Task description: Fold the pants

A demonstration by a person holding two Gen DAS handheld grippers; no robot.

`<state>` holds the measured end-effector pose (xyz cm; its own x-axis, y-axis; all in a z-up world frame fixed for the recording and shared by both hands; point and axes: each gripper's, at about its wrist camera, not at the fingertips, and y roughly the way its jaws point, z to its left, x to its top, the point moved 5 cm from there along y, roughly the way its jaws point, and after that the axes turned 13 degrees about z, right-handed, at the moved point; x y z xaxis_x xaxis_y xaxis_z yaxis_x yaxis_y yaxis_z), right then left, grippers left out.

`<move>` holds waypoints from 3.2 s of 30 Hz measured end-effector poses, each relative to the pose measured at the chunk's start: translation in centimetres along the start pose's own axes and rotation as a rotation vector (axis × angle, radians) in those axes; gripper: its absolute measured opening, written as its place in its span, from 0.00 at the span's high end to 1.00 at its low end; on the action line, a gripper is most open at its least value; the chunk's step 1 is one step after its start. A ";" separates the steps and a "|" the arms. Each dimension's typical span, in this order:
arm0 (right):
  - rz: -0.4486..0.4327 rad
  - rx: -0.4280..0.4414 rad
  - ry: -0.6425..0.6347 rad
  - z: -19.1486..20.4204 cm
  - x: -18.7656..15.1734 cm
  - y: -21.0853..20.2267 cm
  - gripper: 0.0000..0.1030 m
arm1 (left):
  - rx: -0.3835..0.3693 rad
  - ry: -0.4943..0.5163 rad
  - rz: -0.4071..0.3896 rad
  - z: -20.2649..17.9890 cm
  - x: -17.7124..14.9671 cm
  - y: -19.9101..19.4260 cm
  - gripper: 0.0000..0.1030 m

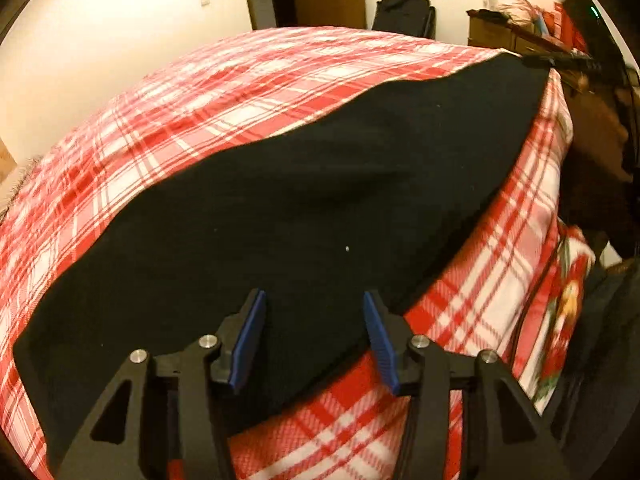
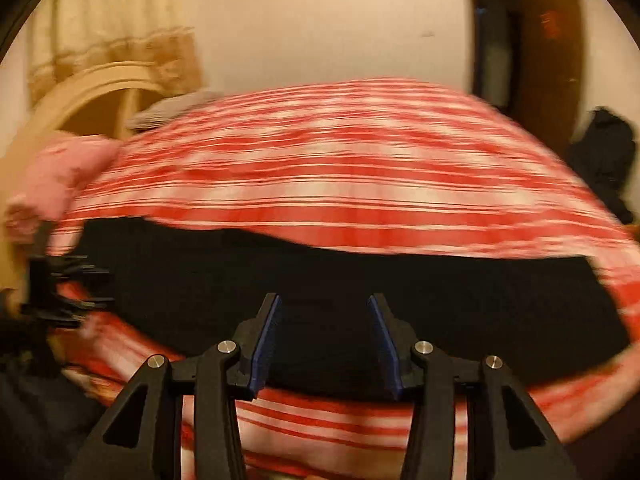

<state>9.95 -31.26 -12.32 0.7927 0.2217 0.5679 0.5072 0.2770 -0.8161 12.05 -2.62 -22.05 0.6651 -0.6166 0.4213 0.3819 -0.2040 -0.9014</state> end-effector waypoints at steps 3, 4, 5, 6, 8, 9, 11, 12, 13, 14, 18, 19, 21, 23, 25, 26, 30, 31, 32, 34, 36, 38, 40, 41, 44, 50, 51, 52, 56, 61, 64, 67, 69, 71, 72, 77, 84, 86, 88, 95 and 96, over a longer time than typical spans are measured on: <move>0.043 0.046 -0.141 5.6 0.5 2.8 0.54 | -0.007 -0.008 -0.013 0.0 -0.2 -0.6 0.48; 0.061 0.059 -0.191 7.5 0.4 3.7 0.54 | -0.011 -0.007 -0.026 0.0 -0.4 -1.0 0.48; 0.081 0.076 -0.240 9.5 0.3 4.7 0.54 | -0.008 -0.002 -0.031 0.1 -0.6 -1.2 0.48; 0.094 0.089 -0.272 10.9 0.2 5.6 0.54 | 0.014 0.003 -0.023 0.1 -0.8 -1.3 0.48; 0.115 0.113 -0.329 13.7 -0.1 7.3 0.54 | 0.043 -0.002 0.006 1.0 -1.8 -0.9 0.48; 0.125 0.117 -0.358 14.9 -0.3 8.1 0.55 | 0.029 -0.023 0.010 1.8 -2.3 -0.5 0.47; 0.155 0.114 -0.411 16.3 -0.7 9.5 0.55 | -0.001 -0.059 -0.008 2.7 -2.9 -0.7 0.46; 0.169 0.110 -0.432 16.8 -0.9 10.0 0.55 | -0.011 -0.066 -0.014 2.8 -3.1 -0.9 0.46; 0.184 0.085 -0.458 17.3 -1.2 10.7 0.55 | -0.009 -0.064 -0.020 2.8 -3.2 -1.1 0.46; 0.196 0.058 -0.469 17.5 -1.3 11.3 0.55 | 0.001 -0.062 -0.023 2.8 -3.3 -1.0 0.46; 0.238 -0.019 -0.489 17.0 -1.6 12.7 0.95 | -0.016 -0.078 -0.033 3.0 -3.5 -0.9 0.46; 0.244 -0.016 -0.492 17.0 -1.7 12.6 0.95 | -0.028 -0.085 -0.037 3.2 -3.5 -1.0 0.46; 0.247 -0.007 -0.501 17.1 -1.8 12.1 0.96 | -0.052 -0.106 -0.045 3.8 -3.7 -1.3 0.46; 0.242 -0.031 -0.546 17.5 -2.0 11.7 0.96 | -0.057 -0.116 -0.041 4.3 -4.1 -1.5 0.46; 0.287 -0.070 -0.585 17.5 -2.6 12.8 0.96 | -0.079 -0.120 -0.027 4.7 -4.6 -1.4 0.46; 0.305 -0.069 -0.590 17.6 -2.7 13.3 0.96 | -0.092 -0.117 -0.025 4.9 -4.8 -1.5 0.46; 0.345 0.033 -0.549 17.3 -2.2 12.4 0.93 | -0.100 -0.133 -0.047 4.8 -4.9 -2.4 0.46; 0.370 0.102 -0.539 17.3 -2.2 11.8 0.93 | -0.097 -0.140 -0.066 4.8 -4.7 -3.0 0.46; 0.366 0.126 -0.546 17.4 -2.1 11.4 0.93 | -0.102 -0.145 -0.080 4.8 -4.6 -3.3 0.45; 0.320 0.146 -0.554 17.9 -1.7 10.2 0.92 | -0.114 -0.153 -0.119 4.8 -3.9 -4.1 0.45; 0.307 0.205 -0.507 18.2 -0.5 9.7 0.92 | -0.133 -0.168 -0.145 4.8 -3.0 -4.3 0.41; 0.268 0.239 -0.466 18.6 0.8 9.7 0.92 | -0.124 -0.185 -0.163 5.1 -2.0 -3.9 0.36; 0.266 0.250 -0.432 18.9 1.5 10.7 0.92 | -0.119 -0.203 -0.167 5.4 -1.2 -3.1 0.35; 0.280 0.248 -0.414 18.9 1.6 11.6 0.92 | -0.123 -0.218 -0.166 5.5 -0.9 -2.7 0.35; 0.358 0.233 -0.369 18.2 0.5 14.3 0.92 | -0.150 -0.216 -0.136 4.8 -0.5 -1.2 0.35; 0.416 0.298 -0.376 18.6 -1.6 14.3 0.91 | -0.110 -0.110 -0.067 2.2 -2.5 -0.2 0.28; 0.426 0.298 -0.391 18.7 -1.6 14.3 0.91 | -0.105 -0.108 -0.066 2.1 -2.6 -0.4 0.28; 0.421 0.288 -0.407 18.8 -1.5 14.1 0.91 | -0.107 -0.114 -0.068 2.2 -2.6 -0.7 0.28; 0.355 0.281 -0.402 18.3 0.9 12.6 0.91 | -0.104 -0.151 -0.125 3.1 -1.5 -2.6 0.28; 0.276 0.308 -0.328 16.7 6.8 11.4 0.50 | -0.111 -0.211 -0.197 5.0 0.5 -3.4 0.28; 0.243 0.314 -0.287 16.5 9.8 11.6 0.49 | -0.119 -0.219 -0.172 5.1 1.1 -1.7 0.28; 0.245 0.346 -0.234 17.0 12.3 12.8 0.49 | -0.153 -0.182 -0.098 3.2 0.5 0.8 0.25; 0.265 0.379 -0.194 17.6 13.7 14.5 0.49 | -0.064 -0.108 -0.099 1.4 -0.2 1.2 0.17; 0.294 0.410 -0.150 18.2 14.8 16.4 0.49 | -0.044 -0.067 -0.081 0.1 -0.8 1.4 0.10; 0.312 0.429 -0.134 18.6 15.2 17.4 0.51 | -0.061 -0.074 -0.080 0.0 -1.0 1.2 0.09; 0.389 0.496 -0.029 19.7 16.4 21.9 0.58 | -0.140 -0.156 -0.109 1.8 -1.6 -0.4 0.09; 0.510 0.593 0.084 20.0 16.3 25.8 0.80 | -0.020 -0.293 -0.189 7.5 -3.0 -3.7 0.08; 0.519 0.627 0.093 20.4 16.0 25.9 0.85 | 0.011 -0.333 -0.170 9.1 -3.6 -3.5 0.08; 0.494 0.627 0.092 20.5 16.1 25.4 0.92 | 0.042 -0.377 -0.155 10.6 -4.4 -3.1 0.08; 0.305 0.582 0.062 20.7 18.2 21.0 0.95 | 0.083 -0.481 -0.109 13.2 -6.7 -2.1 0.08; 0.298 0.555 0.061 20.6 18.3 21.1 0.95 | 0.085 -0.488 -0.106 13.5 -6.8 -1.8 0.08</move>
<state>28.20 -2.10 -16.88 0.8991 0.3147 0.3042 0.0239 0.6587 -0.7520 15.49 12.21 -21.95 0.8347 -0.1641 0.5257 0.5009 -0.1705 -0.8485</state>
